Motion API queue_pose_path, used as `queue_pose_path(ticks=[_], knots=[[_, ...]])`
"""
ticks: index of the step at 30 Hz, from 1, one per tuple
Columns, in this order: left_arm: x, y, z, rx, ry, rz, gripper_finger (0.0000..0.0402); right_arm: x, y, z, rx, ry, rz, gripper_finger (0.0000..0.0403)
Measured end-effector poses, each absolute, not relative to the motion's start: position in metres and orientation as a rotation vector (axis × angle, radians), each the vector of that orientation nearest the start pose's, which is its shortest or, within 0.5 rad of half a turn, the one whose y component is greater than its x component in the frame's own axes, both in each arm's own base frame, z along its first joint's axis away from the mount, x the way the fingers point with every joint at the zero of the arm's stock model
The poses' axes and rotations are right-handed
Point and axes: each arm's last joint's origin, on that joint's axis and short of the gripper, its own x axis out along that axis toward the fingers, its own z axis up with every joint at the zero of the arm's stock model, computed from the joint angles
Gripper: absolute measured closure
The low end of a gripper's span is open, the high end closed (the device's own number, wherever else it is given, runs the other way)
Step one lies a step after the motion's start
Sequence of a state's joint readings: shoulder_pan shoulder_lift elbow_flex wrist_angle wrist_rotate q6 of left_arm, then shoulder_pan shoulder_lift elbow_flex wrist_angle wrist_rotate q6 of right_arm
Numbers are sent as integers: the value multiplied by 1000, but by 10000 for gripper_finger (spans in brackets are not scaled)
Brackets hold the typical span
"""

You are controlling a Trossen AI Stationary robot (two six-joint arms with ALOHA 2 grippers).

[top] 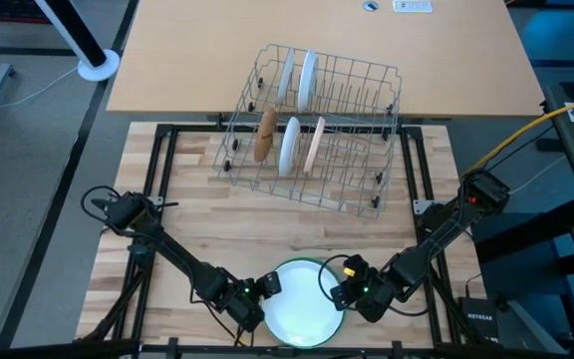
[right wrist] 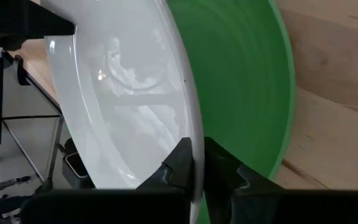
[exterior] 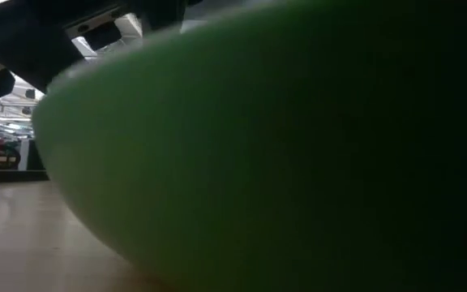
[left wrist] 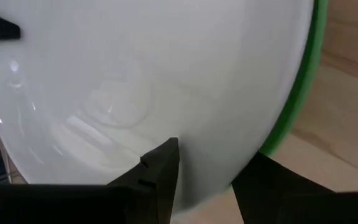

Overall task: Sort dishes
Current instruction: Put the white plate into the gray dishwasher rack

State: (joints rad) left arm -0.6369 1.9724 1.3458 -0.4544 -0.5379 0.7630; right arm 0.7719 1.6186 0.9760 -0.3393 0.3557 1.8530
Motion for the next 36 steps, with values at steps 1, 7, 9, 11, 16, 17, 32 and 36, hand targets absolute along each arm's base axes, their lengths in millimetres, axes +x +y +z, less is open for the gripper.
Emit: queue_pose_path(ticks=[1,7,9,11,16,17,32,36], knots=[[332,-227,170,1307,842,-445,273,234,214,190,1191,851,-462,380],[335,-229,171,1307,801,-442,273,235,215,190,1192,853,-451,383],[335,-228,171,1291,803,-433,273,235,215,190,1193,854,-449,380],[334,-229,171,1277,805,-426,280,235,215,190,1194,855,-448,378],[333,-232,172,1277,795,-425,328,235,214,189,1175,861,-448,377],[333,-233,172,1266,784,-433,339,235,215,190,1186,874,-438,377],[323,-254,177,1242,705,-419,374,235,215,191,1170,902,-419,368],[324,-255,177,1200,703,-402,381,235,215,190,1131,899,-405,333]])
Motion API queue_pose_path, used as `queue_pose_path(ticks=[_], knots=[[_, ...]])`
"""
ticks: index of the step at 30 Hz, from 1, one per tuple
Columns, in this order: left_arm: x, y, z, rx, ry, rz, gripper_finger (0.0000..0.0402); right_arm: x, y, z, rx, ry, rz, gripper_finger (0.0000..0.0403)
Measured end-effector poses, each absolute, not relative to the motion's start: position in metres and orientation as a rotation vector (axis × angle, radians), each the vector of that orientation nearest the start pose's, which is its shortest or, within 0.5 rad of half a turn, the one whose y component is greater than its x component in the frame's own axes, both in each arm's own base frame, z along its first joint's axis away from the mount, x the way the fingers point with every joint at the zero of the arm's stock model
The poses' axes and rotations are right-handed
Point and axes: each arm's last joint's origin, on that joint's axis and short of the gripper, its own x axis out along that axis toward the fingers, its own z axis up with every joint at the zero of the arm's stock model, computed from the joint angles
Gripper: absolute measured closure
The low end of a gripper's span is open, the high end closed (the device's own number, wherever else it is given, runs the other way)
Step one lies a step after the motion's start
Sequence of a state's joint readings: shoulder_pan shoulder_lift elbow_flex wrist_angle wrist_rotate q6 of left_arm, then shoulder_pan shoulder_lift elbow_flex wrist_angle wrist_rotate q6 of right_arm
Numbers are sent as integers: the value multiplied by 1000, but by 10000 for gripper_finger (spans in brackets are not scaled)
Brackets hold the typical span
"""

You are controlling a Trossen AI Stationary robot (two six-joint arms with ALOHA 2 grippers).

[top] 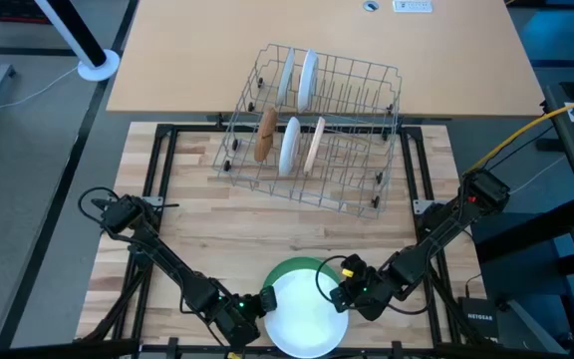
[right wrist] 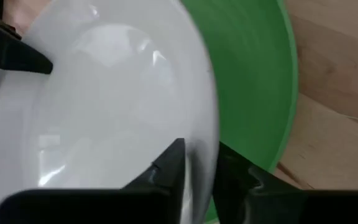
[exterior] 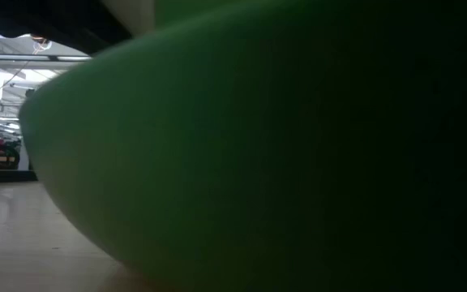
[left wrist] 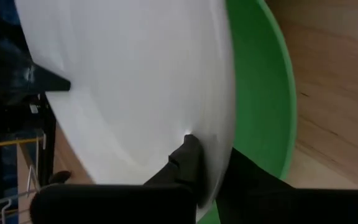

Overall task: Sort dishes
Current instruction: Put the white plate into the gray dishwasher rack

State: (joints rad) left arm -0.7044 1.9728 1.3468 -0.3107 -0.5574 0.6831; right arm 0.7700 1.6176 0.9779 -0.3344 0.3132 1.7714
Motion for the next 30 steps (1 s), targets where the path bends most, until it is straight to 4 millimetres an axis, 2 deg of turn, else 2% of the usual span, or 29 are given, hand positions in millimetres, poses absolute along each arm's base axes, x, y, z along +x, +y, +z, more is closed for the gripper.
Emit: queue_pose_path(ticks=[6,9,14,24,30], knots=[[324,-255,177,1158,710,-378,395,234,216,190,1133,910,-401,272],[324,-254,177,1137,715,-370,396,234,216,190,1132,911,-401,256],[323,-254,177,1073,725,-353,396,234,216,190,1130,923,-398,252],[321,-258,177,952,733,-320,396,232,213,188,967,935,-361,251],[318,-260,177,867,746,-300,397,226,204,201,893,847,-396,251]])
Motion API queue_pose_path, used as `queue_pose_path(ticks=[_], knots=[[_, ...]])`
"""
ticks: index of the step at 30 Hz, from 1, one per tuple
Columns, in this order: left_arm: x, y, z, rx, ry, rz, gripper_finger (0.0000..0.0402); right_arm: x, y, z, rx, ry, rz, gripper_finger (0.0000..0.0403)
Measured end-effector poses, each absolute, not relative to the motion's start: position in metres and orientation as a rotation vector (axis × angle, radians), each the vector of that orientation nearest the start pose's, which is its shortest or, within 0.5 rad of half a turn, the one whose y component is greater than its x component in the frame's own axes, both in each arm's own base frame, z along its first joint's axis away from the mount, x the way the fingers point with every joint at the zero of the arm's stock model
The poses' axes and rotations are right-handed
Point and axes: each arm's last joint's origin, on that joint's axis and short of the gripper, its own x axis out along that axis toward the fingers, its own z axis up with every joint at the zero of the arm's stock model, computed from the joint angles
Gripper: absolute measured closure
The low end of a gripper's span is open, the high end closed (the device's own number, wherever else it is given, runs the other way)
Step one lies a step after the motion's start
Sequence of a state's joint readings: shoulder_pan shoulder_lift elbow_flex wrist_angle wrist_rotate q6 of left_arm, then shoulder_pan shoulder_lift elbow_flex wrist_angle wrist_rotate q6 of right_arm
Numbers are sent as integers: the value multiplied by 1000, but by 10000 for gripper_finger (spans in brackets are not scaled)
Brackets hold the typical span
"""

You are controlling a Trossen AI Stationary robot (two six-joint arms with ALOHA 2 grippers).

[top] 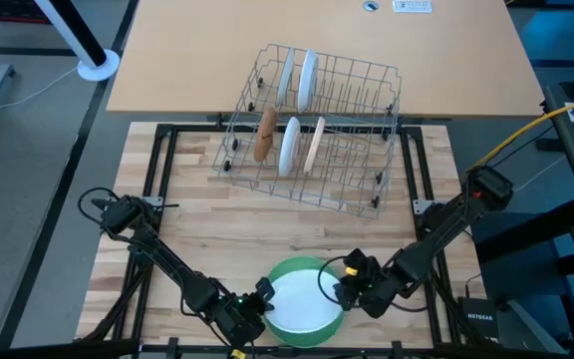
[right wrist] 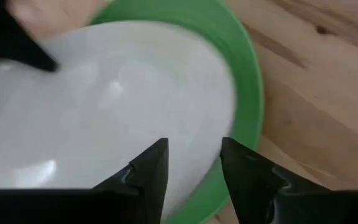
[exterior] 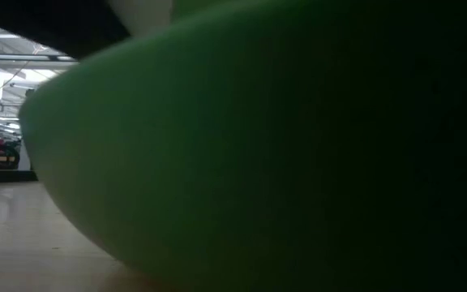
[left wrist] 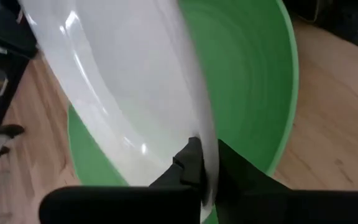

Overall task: Sort dishes
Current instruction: Put the white plate into the gray dishwasher rack

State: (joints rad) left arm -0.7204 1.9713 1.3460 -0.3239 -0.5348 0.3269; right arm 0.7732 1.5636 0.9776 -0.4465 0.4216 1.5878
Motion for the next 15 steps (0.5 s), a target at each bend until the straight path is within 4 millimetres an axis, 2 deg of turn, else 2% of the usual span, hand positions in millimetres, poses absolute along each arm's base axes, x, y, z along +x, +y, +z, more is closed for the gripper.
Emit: queue_pose_path(ticks=[7,15], knots=[[318,-260,177,776,753,-258,397,221,196,215,886,774,-410,251],[322,-263,184,695,721,-229,397,218,191,230,801,693,-365,251]])
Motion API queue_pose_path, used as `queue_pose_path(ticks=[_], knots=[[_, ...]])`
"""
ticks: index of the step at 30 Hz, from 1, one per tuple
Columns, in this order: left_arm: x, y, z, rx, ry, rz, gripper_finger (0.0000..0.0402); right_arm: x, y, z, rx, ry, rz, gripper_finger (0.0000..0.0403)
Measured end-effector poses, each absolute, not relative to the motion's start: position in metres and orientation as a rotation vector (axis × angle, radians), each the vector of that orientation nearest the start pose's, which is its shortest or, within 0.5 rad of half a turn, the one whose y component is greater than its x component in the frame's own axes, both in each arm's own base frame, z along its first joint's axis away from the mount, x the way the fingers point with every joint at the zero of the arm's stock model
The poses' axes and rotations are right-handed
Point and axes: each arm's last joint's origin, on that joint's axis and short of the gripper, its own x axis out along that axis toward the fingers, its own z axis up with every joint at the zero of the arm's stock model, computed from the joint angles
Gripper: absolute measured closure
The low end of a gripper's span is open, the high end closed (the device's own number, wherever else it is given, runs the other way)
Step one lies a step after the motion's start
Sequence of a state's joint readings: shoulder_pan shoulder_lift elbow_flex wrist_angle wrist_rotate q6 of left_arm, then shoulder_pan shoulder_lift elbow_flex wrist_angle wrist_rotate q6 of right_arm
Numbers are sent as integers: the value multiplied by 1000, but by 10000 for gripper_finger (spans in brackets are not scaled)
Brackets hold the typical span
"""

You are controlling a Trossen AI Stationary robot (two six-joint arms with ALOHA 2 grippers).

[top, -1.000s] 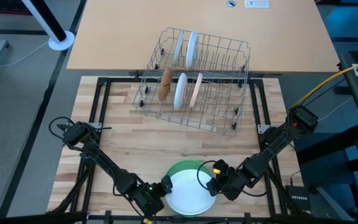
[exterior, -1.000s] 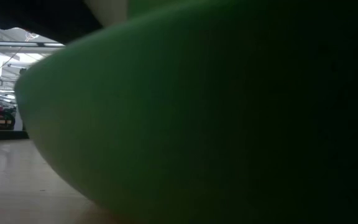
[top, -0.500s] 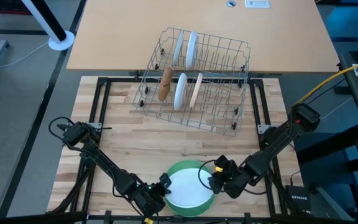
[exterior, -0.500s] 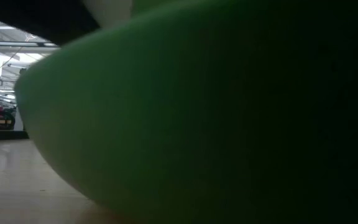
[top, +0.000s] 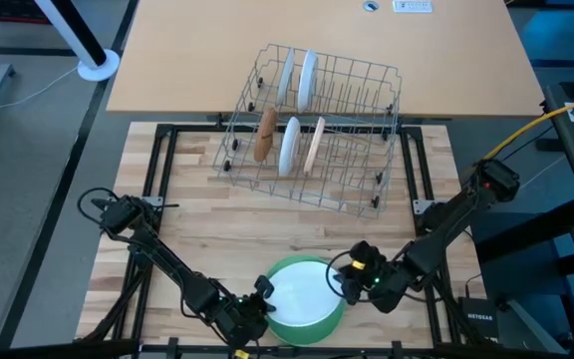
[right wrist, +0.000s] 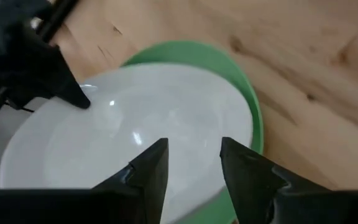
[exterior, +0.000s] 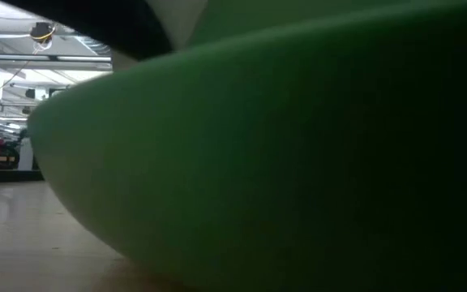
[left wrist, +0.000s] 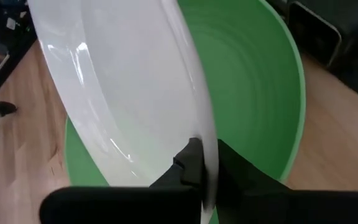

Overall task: Sort dishes
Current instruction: Put the white plate into the gray dishwasher rack

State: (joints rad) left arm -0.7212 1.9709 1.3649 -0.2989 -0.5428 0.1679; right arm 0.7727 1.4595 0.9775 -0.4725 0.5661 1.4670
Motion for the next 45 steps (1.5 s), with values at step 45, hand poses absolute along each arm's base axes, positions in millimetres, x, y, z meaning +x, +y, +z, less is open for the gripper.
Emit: queue_pose_path(ticks=[45], knots=[[393,-126,303,-10,190,191,398,127,89,368,218,122,-321,251]])
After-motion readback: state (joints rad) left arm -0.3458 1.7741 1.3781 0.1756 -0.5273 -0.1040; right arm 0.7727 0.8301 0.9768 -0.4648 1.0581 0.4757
